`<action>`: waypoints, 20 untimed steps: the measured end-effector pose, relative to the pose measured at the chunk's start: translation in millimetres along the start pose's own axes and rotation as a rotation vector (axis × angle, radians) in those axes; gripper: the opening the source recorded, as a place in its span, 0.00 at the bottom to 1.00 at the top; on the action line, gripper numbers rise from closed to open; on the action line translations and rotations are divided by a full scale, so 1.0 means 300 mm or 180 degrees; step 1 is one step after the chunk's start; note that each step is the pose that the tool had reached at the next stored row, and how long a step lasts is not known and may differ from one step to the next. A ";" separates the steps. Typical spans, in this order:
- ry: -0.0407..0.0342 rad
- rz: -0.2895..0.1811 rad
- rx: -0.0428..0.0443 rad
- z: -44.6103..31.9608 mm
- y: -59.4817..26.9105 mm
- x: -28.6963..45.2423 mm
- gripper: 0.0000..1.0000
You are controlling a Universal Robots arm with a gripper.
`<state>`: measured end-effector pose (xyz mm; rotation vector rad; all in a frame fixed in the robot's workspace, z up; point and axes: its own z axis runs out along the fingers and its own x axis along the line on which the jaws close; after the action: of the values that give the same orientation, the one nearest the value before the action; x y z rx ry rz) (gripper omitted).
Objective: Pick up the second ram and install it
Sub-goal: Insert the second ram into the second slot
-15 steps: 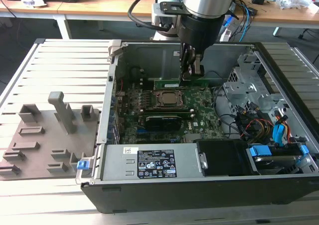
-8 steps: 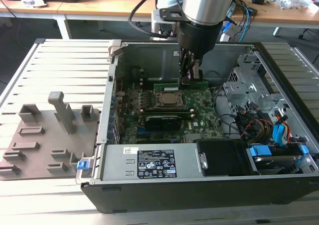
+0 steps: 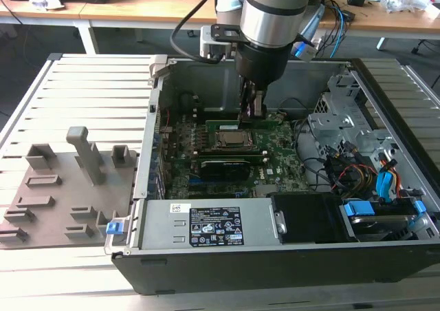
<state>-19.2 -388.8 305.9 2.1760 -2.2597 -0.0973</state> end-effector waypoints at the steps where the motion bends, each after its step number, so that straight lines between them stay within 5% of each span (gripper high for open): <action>1: 0.0001 0.0000 0.0000 0.002 0.000 -0.001 0.14; 11: 0.0001 0.0000 0.0000 0.053 0.003 -0.011 0.14; 20: 0.0001 0.0000 0.0000 0.135 0.004 -0.015 0.14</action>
<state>-22.0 -382.6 265.6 2.1758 -2.2595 -0.0971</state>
